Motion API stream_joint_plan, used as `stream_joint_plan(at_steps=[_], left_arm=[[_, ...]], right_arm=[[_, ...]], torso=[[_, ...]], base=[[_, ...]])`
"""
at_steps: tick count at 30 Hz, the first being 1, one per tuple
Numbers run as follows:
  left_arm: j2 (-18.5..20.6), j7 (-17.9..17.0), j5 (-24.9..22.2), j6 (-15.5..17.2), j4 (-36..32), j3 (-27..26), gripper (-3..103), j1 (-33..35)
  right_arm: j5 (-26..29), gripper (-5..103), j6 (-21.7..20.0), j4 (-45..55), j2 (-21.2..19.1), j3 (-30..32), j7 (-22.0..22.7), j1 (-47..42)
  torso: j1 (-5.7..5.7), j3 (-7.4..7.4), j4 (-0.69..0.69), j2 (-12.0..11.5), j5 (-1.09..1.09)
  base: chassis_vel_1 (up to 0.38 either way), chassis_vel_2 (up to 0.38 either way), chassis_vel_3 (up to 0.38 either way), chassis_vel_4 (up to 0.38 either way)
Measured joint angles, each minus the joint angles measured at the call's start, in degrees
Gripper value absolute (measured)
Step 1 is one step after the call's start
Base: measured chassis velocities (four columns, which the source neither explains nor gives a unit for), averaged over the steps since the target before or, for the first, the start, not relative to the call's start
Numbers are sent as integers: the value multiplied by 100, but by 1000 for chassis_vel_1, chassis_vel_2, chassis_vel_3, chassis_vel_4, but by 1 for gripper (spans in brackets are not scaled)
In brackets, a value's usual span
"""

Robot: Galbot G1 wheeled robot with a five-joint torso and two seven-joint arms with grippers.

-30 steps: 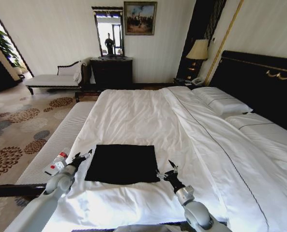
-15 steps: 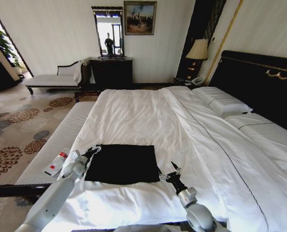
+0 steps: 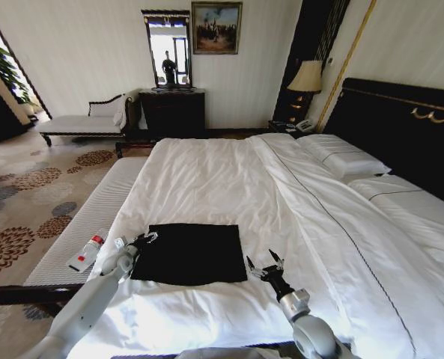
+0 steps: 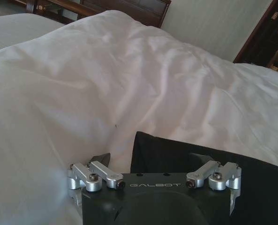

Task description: Fold the clothes on the bed.

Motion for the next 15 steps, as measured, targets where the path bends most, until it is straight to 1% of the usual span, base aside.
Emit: stream_joint_plan(at_steps=[8, 15], left_arm=[[-155, 6, 2, -11, 227, 254, 93, -346], [-187, -6, 27, -43, 206, 295, 91, -369]], right_arm=[[68, 100, -58, 91, -38, 126, -4, -46], [61, 100, -61, 94, -32, 157, -26, -103]], torso=[[0, 0, -1, 0, 0], [0, 0, -1, 0, 0]], base=[[0, 0, 0, 0], [0, 0, 0, 0]])
